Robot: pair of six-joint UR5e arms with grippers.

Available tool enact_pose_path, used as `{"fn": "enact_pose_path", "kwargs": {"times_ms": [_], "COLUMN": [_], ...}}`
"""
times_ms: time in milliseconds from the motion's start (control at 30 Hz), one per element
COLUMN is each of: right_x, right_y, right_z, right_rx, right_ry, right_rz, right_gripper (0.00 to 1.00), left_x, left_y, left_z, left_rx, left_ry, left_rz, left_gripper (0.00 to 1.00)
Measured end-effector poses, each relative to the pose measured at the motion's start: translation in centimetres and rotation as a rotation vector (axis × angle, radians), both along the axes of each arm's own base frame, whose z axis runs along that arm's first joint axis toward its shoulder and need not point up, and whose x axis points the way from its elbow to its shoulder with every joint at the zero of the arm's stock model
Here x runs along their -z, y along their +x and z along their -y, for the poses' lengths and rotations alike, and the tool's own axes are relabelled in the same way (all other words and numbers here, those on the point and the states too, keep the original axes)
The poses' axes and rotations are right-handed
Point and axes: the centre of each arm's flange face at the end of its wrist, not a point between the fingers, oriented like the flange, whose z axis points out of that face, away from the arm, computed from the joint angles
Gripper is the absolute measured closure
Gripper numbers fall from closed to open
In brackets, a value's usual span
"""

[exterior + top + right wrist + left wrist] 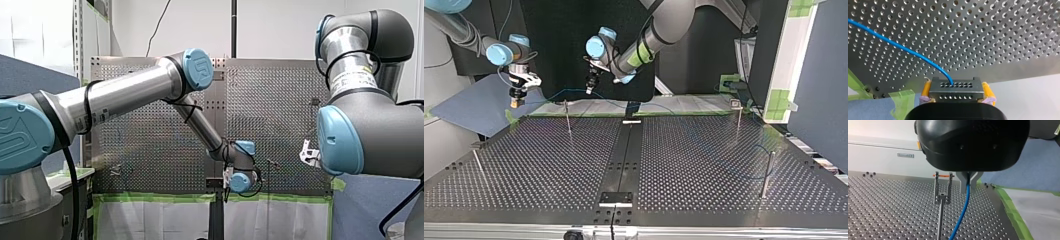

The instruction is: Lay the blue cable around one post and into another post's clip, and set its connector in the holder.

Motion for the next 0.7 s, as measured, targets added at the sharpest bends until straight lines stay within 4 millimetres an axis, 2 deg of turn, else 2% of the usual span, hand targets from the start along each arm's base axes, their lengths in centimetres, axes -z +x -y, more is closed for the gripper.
{"fn": "enact_pose_path", "kwargs": {"times_ms": [433,700], "right_x": [0.0,0.0], "right_y": [-1.7,-1.8], "right_z": [0.4,0.5], "right_rx": [0.028,0.030], "right_ry": [0.000,0.000], "right_rz": [0.024,0.025], "right_gripper": [1.00,1.00], "left_x": [-0.1,-0.6], "left_y": [0.1,1.3], "left_z": [0.3,0.2], "left_rx": [0.037,0.042], "left_ry": [-0.021,-0.059], "left_rz": [-0.009,-0.018], "left_gripper": [1.00,1.00]}}
